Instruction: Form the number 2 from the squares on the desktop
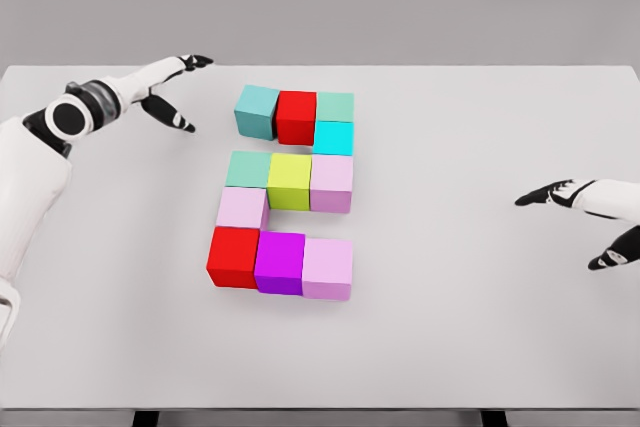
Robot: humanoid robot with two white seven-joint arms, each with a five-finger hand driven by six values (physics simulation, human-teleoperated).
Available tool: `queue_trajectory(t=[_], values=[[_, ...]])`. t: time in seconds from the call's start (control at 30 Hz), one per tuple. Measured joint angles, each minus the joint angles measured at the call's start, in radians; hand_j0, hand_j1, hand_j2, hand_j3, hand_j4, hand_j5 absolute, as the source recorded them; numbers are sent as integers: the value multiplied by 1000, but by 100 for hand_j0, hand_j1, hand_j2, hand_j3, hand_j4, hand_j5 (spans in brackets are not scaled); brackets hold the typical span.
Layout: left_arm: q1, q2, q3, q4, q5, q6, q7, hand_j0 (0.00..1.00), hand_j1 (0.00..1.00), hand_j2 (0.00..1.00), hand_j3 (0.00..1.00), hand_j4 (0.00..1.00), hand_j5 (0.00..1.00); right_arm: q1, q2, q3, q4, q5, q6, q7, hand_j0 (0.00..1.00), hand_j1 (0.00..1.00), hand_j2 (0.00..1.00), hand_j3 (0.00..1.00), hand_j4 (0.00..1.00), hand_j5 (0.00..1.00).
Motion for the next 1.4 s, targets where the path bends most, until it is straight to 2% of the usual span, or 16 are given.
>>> queue_trajectory(t=[0.1,0.2,0.4,0.53,0.63,0.83,1.1,1.4], values=[[-43,33,-42,1,6,-41,-96,100,100,100,100,100,100,-2,0,0,0,0,0,0,100,100,100,100,100,100],[-74,62,-74,4,4,-63,-143,100,100,100,100,100,100,-2,0,0,0,0,0,0,100,100,100,100,100,100],[-137,102,-213,5,-14,-102,-167,100,100,100,100,100,100,-2,1,0,0,1,0,0,100,100,100,100,100,100],[-147,112,-265,6,-76,-109,-170,100,100,100,100,100,100,-2,1,0,-1,1,0,0,100,100,100,100,100,100],[-164,107,-277,7,-146,-110,-170,100,100,100,100,100,100,-2,1,0,-1,2,0,0,100,100,100,100,100,100],[-215,66,-283,21,-234,-105,-171,100,100,100,100,100,100,-2,4,0,2,2,0,0,100,100,100,100,100,100],[-215,17,-285,33,-375,-136,-171,100,100,100,100,100,100,-2,5,0,5,2,0,0,100,100,100,100,100,100],[-222,39,-285,34,-414,-347,-171,100,100,100,100,100,100,-2,8,0,3,3,0,0,100,100,100,100,100,100]])
